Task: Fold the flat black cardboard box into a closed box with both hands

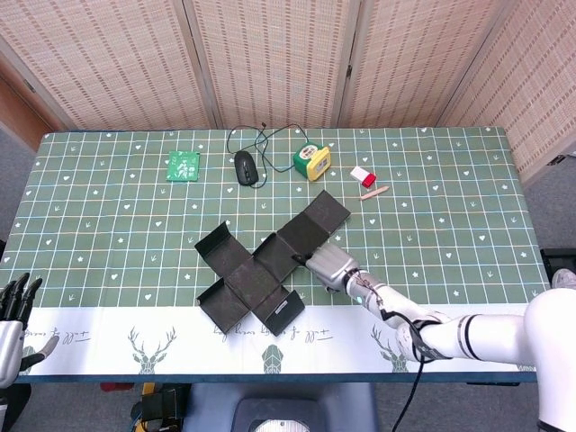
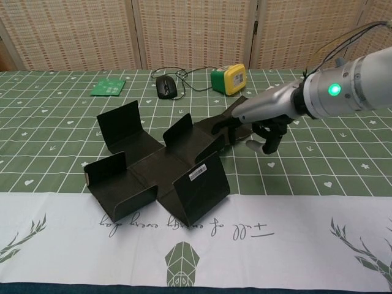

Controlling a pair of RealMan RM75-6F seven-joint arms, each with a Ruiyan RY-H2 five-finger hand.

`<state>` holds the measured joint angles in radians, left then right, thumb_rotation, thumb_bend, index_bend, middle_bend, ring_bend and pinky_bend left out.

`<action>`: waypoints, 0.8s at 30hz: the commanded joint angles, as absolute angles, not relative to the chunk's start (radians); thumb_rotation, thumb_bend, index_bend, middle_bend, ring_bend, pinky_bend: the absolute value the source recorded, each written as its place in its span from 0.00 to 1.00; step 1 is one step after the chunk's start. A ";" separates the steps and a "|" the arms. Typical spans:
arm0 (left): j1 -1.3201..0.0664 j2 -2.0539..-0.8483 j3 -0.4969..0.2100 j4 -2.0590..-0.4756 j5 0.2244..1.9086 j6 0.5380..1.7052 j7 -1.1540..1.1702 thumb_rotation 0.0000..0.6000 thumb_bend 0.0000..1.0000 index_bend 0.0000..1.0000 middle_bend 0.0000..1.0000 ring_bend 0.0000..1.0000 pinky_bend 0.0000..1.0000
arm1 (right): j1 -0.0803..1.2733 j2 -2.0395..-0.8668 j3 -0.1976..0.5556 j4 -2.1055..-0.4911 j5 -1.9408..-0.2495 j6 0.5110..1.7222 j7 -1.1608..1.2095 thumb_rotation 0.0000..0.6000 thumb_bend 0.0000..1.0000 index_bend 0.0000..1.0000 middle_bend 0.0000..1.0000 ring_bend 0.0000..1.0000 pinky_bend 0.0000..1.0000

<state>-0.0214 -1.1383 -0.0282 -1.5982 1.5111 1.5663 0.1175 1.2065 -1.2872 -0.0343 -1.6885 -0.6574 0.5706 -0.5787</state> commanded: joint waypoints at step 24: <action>-0.022 -1.138 -0.025 -1.601 1.519 1.564 0.122 1.00 0.17 0.00 0.00 0.01 0.16 | 1.244 -1.398 -0.020 -1.592 -0.750 0.594 -0.515 1.00 0.70 0.01 0.19 0.74 0.94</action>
